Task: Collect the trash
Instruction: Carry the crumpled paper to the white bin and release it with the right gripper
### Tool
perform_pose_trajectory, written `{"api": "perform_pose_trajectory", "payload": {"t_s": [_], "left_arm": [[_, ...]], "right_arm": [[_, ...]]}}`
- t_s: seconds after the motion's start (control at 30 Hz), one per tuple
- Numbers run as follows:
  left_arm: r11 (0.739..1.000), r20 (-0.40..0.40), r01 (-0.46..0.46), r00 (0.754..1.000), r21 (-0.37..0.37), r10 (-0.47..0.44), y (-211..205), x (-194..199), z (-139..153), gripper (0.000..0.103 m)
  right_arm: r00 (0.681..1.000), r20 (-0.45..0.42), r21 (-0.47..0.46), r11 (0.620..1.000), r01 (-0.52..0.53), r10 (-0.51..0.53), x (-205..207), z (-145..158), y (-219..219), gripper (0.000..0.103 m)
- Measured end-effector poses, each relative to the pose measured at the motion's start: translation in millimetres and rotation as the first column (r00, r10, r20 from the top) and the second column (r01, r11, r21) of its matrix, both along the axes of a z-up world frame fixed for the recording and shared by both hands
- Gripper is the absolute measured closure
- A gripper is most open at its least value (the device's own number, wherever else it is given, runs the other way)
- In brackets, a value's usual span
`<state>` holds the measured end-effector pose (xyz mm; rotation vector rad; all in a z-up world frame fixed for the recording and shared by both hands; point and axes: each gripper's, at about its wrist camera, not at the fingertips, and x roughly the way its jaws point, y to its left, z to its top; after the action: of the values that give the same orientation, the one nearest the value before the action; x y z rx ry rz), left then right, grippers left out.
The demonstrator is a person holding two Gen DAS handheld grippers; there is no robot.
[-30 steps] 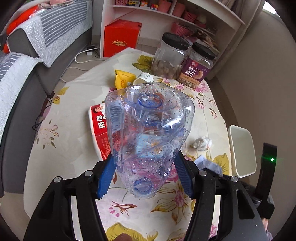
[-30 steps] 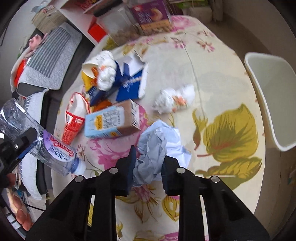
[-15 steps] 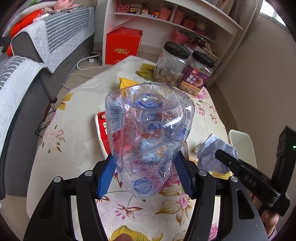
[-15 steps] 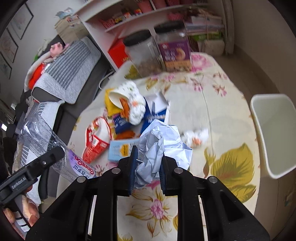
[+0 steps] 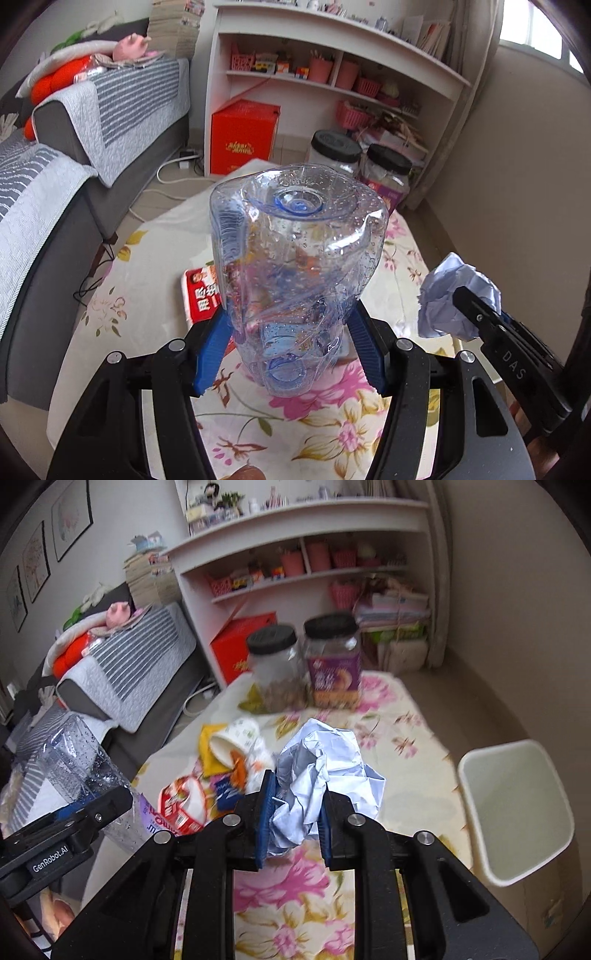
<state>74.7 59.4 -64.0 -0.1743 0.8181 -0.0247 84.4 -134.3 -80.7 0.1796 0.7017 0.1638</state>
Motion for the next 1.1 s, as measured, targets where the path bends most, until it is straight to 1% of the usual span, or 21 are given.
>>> {"api": "perform_pose_trajectory", "payload": {"t_s": [0.23,0.37,0.5,0.67,0.8,0.87,1.0,1.1], "left_arm": [[1.000,0.051,-0.005,0.999,0.022,0.004,-19,1,3,0.042],[1.000,0.058,0.001,0.998,0.023,-0.003,-31,5,1,0.042],[1.000,0.053,0.015,0.998,0.013,-0.016,-44,8,-4,0.042],[0.999,0.056,0.047,0.997,0.008,-0.048,-63,10,-8,0.042],[0.996,0.044,0.089,0.995,0.001,-0.089,-83,12,-13,0.042],[0.994,0.042,0.108,0.993,-0.001,-0.108,-93,11,-15,0.042],[0.988,0.041,0.157,0.987,0.015,-0.157,-121,12,-19,0.042],[0.981,0.033,0.192,0.981,0.015,-0.192,-144,14,-22,0.042]], "right_arm": [[0.995,0.084,-0.088,0.994,0.060,-0.052,-5,11,-14,0.083],[0.988,0.122,-0.137,0.984,0.113,-0.096,-8,15,-26,0.083],[0.979,0.138,-0.176,0.969,0.173,-0.150,-9,17,-42,0.083],[0.966,0.117,-0.197,0.949,0.248,-0.229,-5,14,-75,0.083],[0.949,0.089,-0.204,0.927,0.315,-0.303,-1,10,-106,0.083],[0.936,0.069,-0.209,0.912,0.352,-0.346,3,7,-124,0.083],[0.905,-0.005,-0.199,0.888,0.415,-0.424,8,0,-162,0.083],[0.881,-0.038,-0.186,0.869,0.458,-0.472,10,-4,-185,0.080]]}}
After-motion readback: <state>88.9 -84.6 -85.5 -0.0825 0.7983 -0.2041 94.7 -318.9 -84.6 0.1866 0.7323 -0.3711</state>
